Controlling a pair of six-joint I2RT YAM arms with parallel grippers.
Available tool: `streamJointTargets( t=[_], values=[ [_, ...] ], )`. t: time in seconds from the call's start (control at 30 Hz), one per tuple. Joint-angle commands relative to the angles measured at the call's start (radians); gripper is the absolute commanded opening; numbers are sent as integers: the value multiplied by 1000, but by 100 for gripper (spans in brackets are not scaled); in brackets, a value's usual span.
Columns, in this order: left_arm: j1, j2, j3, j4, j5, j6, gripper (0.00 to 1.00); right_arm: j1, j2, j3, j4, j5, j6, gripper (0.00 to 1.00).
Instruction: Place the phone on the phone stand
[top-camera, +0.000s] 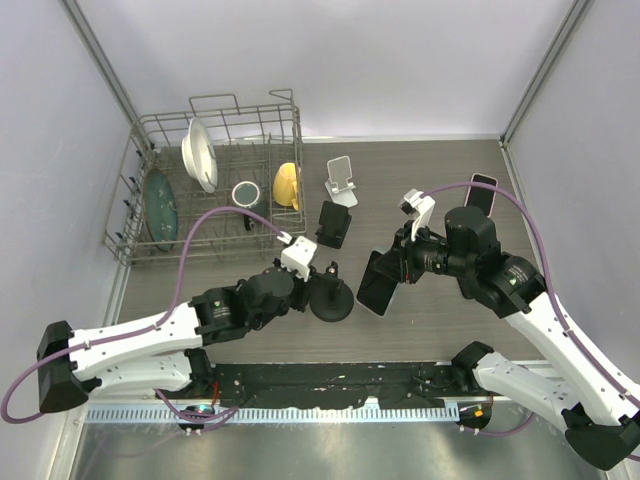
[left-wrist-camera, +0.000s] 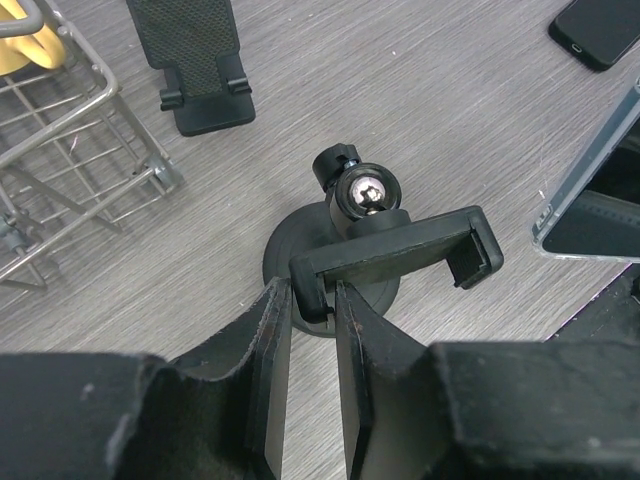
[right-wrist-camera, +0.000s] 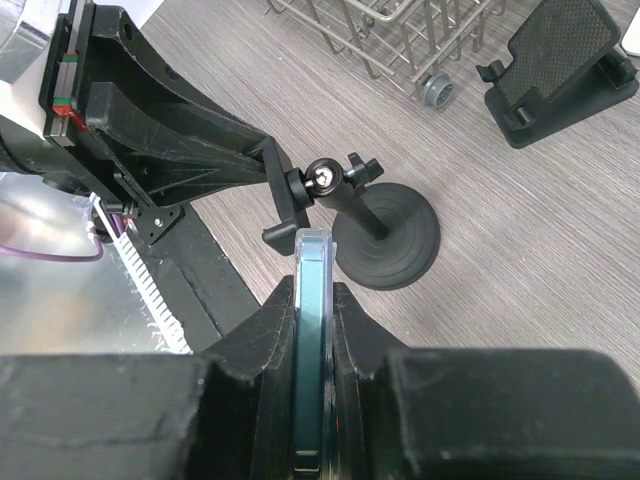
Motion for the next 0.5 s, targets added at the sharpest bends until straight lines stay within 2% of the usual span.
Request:
streamJointTargets(
  t=[0.0, 0.07, 0.23, 0.27, 0.33, 0.37, 0.47],
  values=[
    [1, 17, 9, 47, -2, 12, 27, 1, -5, 61, 68, -40, -5, 1],
    [1, 19, 12, 47, -4, 18, 24, 1, -2, 64, 66, -43, -15, 1],
    [1, 11, 6, 61, 18, 49, 4, 1, -2, 50, 111, -119, -51, 1],
    [1, 13, 6, 62, 28, 58, 0, 3, -7, 38, 121, -177, -77, 1],
    [1, -6, -7, 71, 93, 90, 0, 6, -5, 16, 143, -262, -174, 1],
    [2, -16, -13, 76, 117, 130, 0, 18, 4, 24, 131, -273, -268, 1],
    [25, -46, -36, 79, 200, 179, 0, 110, 36, 50, 101, -244, -370, 1]
  ],
)
